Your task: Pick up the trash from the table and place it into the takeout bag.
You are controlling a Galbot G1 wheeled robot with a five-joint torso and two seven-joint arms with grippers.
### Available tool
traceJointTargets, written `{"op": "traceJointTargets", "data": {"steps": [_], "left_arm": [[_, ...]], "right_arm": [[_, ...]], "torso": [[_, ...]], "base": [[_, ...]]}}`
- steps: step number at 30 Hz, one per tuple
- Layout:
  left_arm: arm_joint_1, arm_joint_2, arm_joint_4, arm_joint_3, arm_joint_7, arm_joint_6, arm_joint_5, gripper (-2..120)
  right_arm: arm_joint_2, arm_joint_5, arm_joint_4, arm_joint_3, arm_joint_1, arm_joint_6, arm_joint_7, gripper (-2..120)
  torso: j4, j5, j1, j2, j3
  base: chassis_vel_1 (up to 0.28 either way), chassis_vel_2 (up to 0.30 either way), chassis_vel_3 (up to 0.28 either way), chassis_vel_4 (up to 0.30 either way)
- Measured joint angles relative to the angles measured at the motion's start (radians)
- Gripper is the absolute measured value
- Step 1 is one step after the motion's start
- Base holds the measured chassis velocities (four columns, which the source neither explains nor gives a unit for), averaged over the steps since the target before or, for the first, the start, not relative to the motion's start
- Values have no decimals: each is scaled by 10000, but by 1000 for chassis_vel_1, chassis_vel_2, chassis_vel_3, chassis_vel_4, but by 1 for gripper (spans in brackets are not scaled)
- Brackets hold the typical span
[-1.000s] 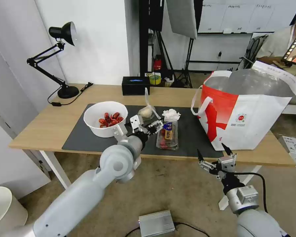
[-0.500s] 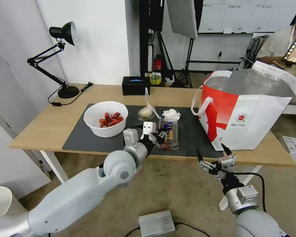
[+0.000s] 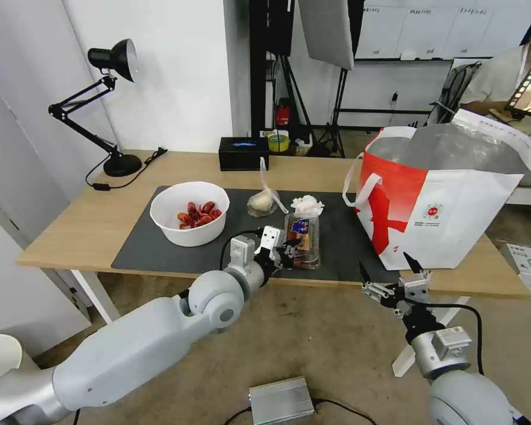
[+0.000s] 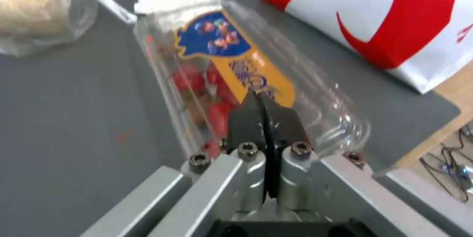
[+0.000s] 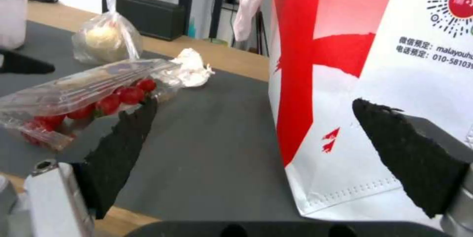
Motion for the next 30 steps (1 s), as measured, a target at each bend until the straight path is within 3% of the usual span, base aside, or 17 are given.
{"op": "traceJointTargets", "data": {"steps": [10,15,17,18,22,30], "left_arm": [[-7,177,184,243,185,328,86,0],[-13,176,252,352,167,330,33,0],[-32,197,291,463,142,326,-14,0],[-32,197,291,463,142,326,-14,0],[-30,252,286,545,106,303,-135,0],[22,370,133,517,-22,269,-279,0]], "right_arm": [[-156,589,-18,-17,221,-111,-3,100],[-341,2453,340,-23,631,-681,140,100],[-491,4170,597,-214,1292,-1198,456,100],[-491,4170,597,-214,1292,-1198,456,100],[-640,6711,714,-769,2402,-1768,1084,100],[-625,8740,438,-1315,3574,-2079,1540,100]], "torso": [[1,0,0,0,0],[1,0,0,0,0],[0,0,0,1,0],[0,0,0,1,0],[1,0,0,0,0],[1,0,0,0,1]], "base": [[0,0,0,0],[0,0,0,0],[0,0,0,0],[0,0,0,0],[0,0,0,0],[0,0,0,0]]}}
